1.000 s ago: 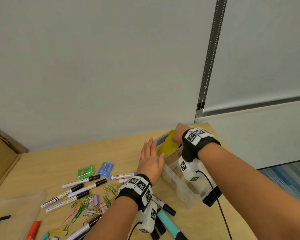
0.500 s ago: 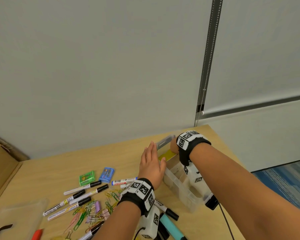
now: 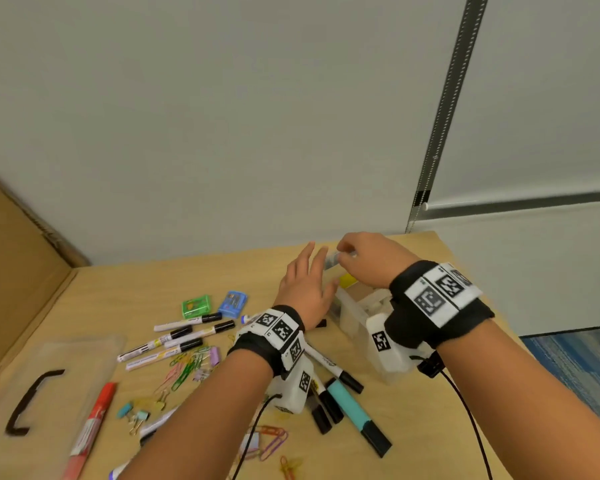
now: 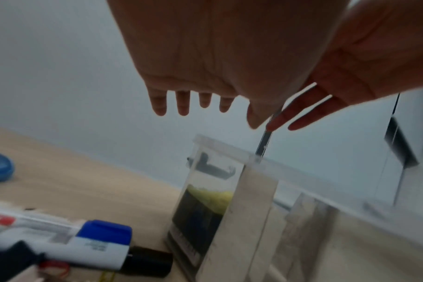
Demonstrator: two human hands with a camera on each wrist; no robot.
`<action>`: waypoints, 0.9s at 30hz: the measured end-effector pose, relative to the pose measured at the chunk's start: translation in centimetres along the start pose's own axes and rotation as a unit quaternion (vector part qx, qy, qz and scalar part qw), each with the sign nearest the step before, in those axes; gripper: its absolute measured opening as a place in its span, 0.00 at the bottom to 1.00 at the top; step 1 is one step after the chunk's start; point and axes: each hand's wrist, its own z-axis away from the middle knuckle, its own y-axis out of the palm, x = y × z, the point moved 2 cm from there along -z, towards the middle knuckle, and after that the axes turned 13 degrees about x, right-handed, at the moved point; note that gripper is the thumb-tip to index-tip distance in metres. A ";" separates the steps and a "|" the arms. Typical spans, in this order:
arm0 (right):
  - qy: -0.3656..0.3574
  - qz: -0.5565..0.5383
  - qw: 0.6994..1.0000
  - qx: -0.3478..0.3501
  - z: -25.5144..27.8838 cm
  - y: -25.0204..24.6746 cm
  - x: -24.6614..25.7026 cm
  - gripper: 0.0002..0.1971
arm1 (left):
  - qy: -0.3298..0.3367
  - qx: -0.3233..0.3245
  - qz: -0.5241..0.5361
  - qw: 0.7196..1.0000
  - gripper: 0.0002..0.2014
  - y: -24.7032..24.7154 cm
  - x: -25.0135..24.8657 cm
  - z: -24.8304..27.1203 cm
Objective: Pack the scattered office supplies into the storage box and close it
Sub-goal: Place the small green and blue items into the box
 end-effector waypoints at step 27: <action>-0.056 0.050 0.987 0.143 -15.5 16.9 12.8 0.32 | -0.262 0.155 -0.131 0.944 0.25 -5.2 24.4 4.5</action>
